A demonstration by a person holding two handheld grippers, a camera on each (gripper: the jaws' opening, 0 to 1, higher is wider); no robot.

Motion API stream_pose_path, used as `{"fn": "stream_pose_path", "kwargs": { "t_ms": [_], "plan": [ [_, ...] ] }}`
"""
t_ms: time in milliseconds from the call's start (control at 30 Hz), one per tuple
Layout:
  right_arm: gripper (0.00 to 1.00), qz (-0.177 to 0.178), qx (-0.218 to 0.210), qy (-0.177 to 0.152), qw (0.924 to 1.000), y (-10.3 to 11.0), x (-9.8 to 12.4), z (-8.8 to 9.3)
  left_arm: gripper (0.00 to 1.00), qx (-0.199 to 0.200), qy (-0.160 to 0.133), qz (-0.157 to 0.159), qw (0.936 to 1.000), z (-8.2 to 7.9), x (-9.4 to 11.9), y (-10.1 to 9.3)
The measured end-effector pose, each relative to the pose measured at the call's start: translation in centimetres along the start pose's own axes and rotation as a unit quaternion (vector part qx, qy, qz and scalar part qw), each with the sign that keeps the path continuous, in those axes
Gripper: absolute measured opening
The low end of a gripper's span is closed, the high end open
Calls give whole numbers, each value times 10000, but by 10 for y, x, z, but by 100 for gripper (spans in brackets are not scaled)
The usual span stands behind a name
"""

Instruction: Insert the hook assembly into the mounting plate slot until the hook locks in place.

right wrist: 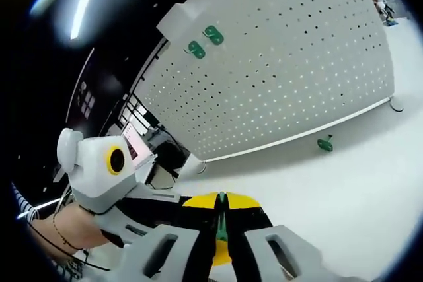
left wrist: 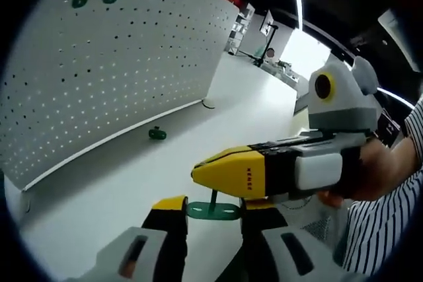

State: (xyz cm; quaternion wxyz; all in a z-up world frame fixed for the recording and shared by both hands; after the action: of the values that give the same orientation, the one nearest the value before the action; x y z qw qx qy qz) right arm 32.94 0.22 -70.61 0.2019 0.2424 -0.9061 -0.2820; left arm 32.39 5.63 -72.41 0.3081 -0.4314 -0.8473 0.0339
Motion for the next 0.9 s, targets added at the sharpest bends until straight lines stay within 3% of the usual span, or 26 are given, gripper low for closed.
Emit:
{"fn": "stream_pose_path", "kwargs": {
  "t_ms": [433, 733, 867, 900],
  "plan": [
    [4, -78, 64, 102, 9999, -1, 3, -2, 30, -1, 101, 117, 9999, 4, -1, -3],
    [7, -168, 196, 144, 9996, -2, 6, -22, 30, -189, 278, 74, 9994, 20, 2, 7],
    [8, -364, 533, 669, 9957, -4, 5, -26, 30, -287, 377, 55, 9989, 28, 5, 15],
    [8, -460, 675, 945, 9922, -6, 5, -25, 30, -328, 387, 71, 9987, 29, 6, 16]
  ]
}}
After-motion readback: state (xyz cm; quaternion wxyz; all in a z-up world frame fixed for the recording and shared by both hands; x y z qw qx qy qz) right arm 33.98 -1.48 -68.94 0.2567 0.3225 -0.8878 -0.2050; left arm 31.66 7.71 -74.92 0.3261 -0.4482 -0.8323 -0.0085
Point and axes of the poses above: the point that each gripper's makers call its tool centre point, and the gripper's own axes: x roughly backward along the fingers, y roughly to its left, z roughly out of its underside, the point moved 5 cm from there along x, roughly backward along the fingers, and after that the axes turned 11 degrees about -y, right-handed, at the moved point
